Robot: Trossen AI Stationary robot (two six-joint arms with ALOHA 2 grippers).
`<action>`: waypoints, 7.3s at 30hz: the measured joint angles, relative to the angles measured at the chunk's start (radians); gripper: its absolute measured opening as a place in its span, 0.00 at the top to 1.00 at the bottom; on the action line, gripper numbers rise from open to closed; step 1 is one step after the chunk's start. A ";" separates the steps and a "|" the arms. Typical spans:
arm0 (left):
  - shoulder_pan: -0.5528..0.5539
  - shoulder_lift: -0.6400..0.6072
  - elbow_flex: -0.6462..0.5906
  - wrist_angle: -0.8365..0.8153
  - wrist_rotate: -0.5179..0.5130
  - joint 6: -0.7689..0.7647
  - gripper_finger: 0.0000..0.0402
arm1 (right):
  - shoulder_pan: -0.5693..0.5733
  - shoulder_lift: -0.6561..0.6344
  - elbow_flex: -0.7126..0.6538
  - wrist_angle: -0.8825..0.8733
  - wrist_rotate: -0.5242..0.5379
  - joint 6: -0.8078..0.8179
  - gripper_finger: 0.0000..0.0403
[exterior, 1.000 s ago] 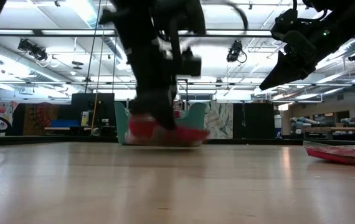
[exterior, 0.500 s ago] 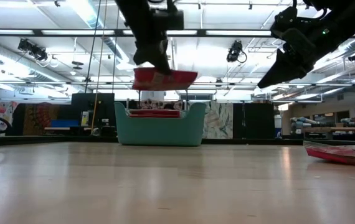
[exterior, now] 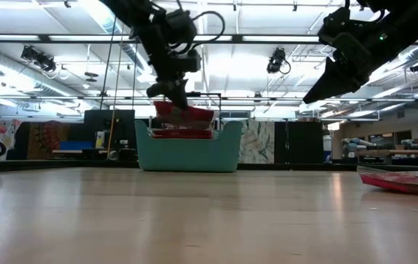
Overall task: Sort popcorn bags into baskets
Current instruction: Put the popcorn bag into the green bin
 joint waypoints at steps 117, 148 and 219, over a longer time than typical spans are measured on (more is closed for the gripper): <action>-0.584 0.189 -0.387 0.696 0.215 -0.444 0.71 | 0.147 0.349 0.377 -0.449 -0.081 0.436 0.98; -0.579 -0.094 -0.336 0.507 -0.129 -0.315 0.99 | 0.201 0.274 0.285 -0.330 0.013 0.413 0.98; -0.767 0.109 -0.456 0.351 -0.050 -0.597 0.92 | 0.219 0.285 0.162 0.219 0.145 -0.068 0.98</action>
